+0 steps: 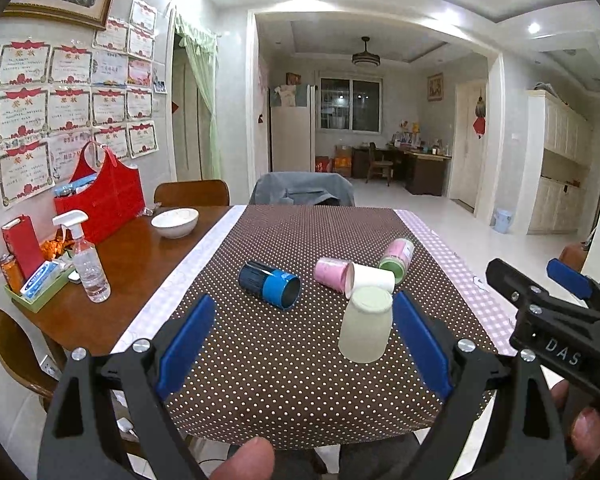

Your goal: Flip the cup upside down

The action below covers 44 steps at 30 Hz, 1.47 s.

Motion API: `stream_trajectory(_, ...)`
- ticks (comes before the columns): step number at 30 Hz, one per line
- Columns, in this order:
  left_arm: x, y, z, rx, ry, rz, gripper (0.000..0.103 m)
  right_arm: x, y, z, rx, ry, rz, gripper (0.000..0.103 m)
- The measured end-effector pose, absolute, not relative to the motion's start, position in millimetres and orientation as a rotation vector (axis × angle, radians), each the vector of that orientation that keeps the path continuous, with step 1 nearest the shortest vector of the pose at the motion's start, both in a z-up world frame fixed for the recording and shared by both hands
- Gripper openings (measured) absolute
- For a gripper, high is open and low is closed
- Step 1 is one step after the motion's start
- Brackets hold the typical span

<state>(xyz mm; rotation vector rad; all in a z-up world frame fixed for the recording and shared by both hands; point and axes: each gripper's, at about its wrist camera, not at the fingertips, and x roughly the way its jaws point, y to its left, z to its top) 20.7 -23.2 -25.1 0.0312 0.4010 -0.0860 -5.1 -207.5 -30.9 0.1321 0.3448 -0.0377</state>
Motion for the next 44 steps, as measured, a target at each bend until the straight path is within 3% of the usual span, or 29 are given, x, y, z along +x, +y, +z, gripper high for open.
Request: stream_trajectory(44, 9.6, -23.1, -18.9, 0.062, 0.345, -0.054, 0.089, -2.1, -205.5, -38.3, 0.137, 0.368, -0.019, 0.097)
